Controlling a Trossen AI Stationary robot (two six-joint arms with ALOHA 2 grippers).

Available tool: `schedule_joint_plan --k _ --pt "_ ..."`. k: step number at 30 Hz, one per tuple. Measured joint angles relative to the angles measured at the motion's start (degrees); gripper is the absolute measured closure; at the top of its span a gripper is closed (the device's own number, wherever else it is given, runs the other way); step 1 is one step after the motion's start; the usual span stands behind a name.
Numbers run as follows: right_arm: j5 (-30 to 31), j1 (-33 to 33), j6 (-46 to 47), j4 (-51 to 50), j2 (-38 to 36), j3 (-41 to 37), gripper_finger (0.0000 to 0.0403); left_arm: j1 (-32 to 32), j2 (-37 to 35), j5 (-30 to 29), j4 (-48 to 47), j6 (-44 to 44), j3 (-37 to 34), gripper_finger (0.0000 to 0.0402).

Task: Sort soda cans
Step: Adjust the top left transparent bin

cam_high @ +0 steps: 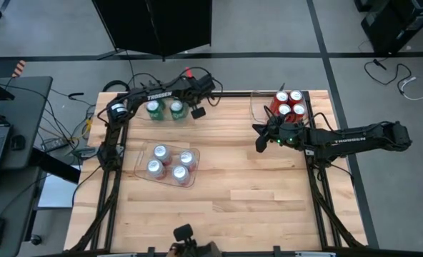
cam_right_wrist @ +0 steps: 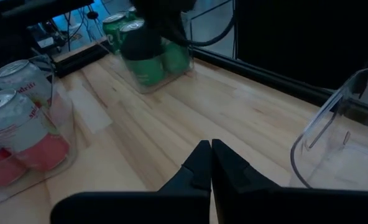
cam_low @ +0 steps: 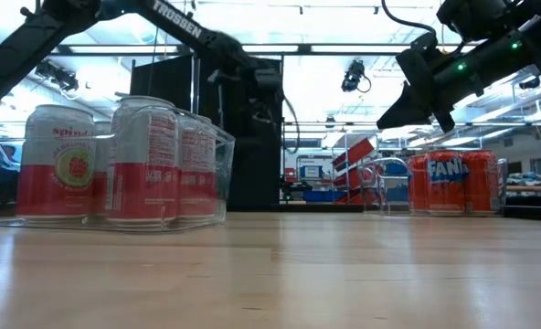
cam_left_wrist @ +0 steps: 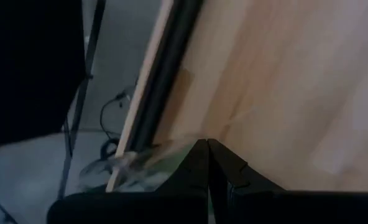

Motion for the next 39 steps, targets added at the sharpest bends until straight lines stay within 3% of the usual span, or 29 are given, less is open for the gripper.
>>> schedule_joint_plan --k 10,16,23,28,39 --pt "0.02 0.0 0.0 -0.03 0.0 0.0 0.0403 4.98 -0.08 1.67 0.7 -2.33 -4.15 0.0401" --pt "0.04 0.0 0.0 -0.04 0.0 0.0 0.0403 5.23 0.03 -0.17 2.36 -2.39 -8.84 0.0401" --pt "0.04 0.07 0.0 -0.04 0.0 0.0 0.0403 5.09 -0.5 -0.46 5.28 -2.39 -9.63 0.0401" --pt "0.07 0.07 0.0 -0.04 0.0 0.0 0.0403 4.28 -3.94 -0.13 8.29 -2.2 -9.61 0.0401" --pt "0.07 0.07 -0.46 -0.15 0.0 0.02 0.0403 -2.31 -16.35 7.62 9.59 -1.69 -9.65 0.0401"
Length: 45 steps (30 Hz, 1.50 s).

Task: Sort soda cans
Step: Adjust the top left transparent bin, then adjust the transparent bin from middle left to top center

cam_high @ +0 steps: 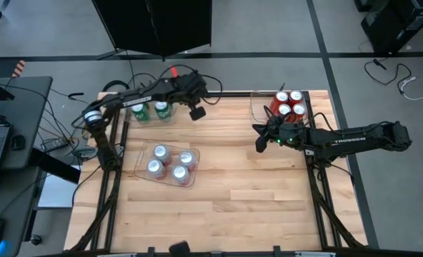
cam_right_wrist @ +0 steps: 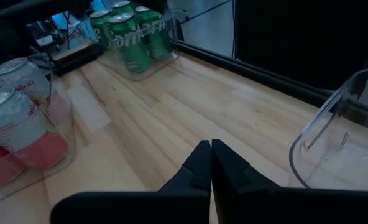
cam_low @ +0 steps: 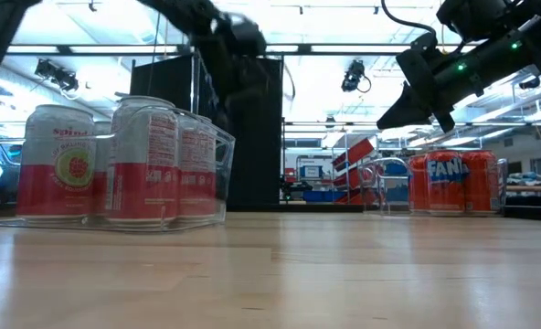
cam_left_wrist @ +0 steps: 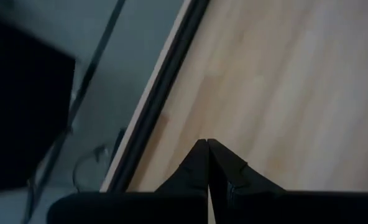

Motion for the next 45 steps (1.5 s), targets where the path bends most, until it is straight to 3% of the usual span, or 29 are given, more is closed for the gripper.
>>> schedule_joint_plan --k 13,21,24,29,34,40,45 --pt "0.02 0.0 -0.35 -0.78 0.0 0.0 0.0403 -16.81 -13.63 1.4 2.36 1.0 -1.42 0.0401" --pt "0.04 1.78 -5.06 6.73 1.28 0.01 0.0403 -22.16 -25.57 6.71 26.83 -0.29 -21.32 0.0401" --pt "-0.02 3.1 -6.6 10.46 2.85 0.04 0.0403 -23.49 -29.55 8.74 30.97 -2.25 -28.43 0.0401" --pt "-0.28 5.89 -7.77 16.02 7.47 0.0 0.0403 -28.14 -35.35 8.97 26.59 -5.62 -35.28 0.0401" --pt "-0.5 8.87 -9.14 21.97 13.08 0.0 0.0403 -37.92 -38.3 5.9 15.98 -12.01 -35.74 0.0401" --pt "-0.63 11.28 -9.3 28.59 18.52 0.02 0.0403 -50.1 -38.15 4.6 4.7 -27.09 -35.76 0.0401" --pt "-0.63 12.18 -9.09 29.82 20.91 0.0 0.0403 -58.09 -37.85 2.49 1.26 -38.25 -35.76 0.0401"
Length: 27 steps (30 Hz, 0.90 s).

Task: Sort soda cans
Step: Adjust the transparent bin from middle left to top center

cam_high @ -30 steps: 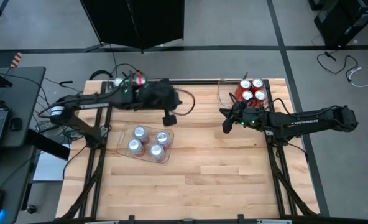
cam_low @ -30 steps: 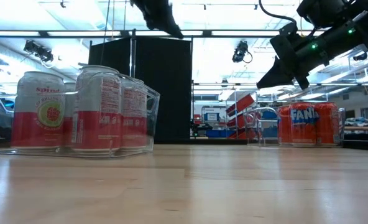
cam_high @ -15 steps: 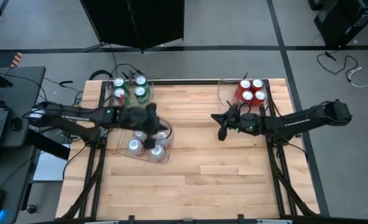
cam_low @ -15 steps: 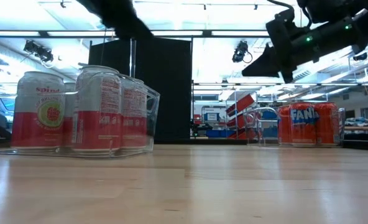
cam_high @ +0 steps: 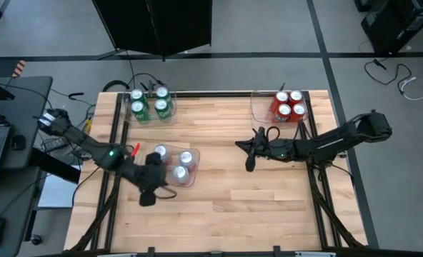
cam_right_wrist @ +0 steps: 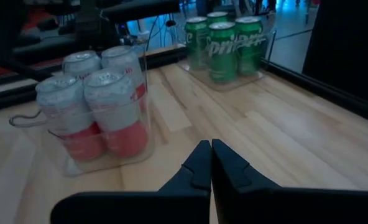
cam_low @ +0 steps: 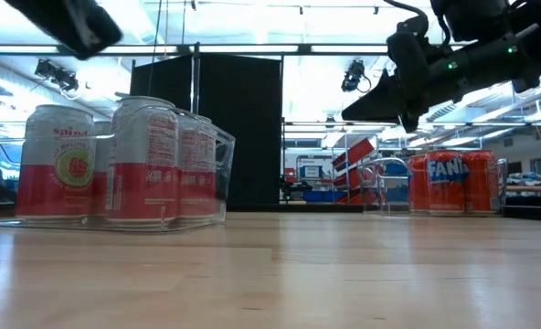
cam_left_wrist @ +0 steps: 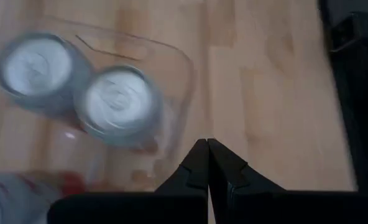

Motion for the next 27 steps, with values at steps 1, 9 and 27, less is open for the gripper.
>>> schedule_joint_plan --k 1,9,27 --pt "0.0 0.14 0.0 0.15 0.39 0.0 0.0403 -1.53 0.0 -0.13 -0.2 -1.95 0.0 0.0401" --pt "0.38 2.51 -7.45 4.01 4.4 -0.02 0.0403 -10.44 2.92 -0.27 -8.05 -18.22 0.0 0.0401" --pt "-9.82 7.81 -5.02 20.52 18.95 0.0 0.0389 -13.8 10.58 -0.93 -18.5 -34.24 0.0 0.0401"
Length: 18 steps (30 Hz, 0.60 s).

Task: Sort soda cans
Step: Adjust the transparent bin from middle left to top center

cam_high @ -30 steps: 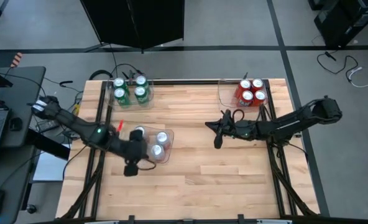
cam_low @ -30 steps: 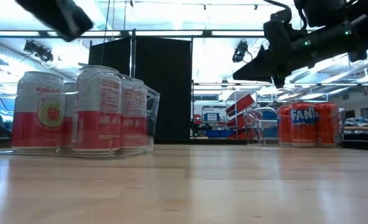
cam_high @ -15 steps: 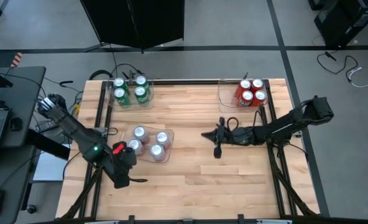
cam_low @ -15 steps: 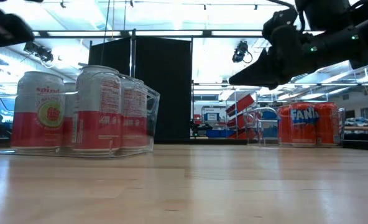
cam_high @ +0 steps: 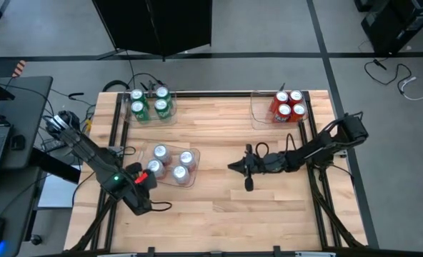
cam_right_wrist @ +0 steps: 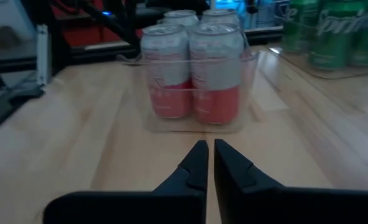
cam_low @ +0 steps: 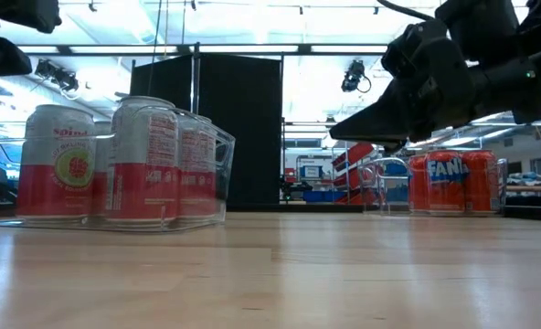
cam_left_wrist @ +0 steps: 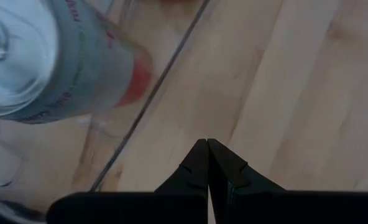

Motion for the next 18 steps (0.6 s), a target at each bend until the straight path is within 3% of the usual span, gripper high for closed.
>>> schedule_joint_plan --k 6,13,18 --pt "6.27 2.88 -1.15 -0.51 0.05 0.49 0.0401 0.02 -0.02 -6.27 -3.17 -3.27 -1.4 0.0401" --pt "7.84 5.63 -2.19 -5.31 0.01 4.85 0.0402 0.07 0.0 -6.88 5.94 -4.42 -8.36 0.0401" --pt "11.22 6.79 -2.48 -9.51 0.01 8.11 0.0402 0.39 0.0 -13.42 7.36 -7.05 -11.35 0.0401"
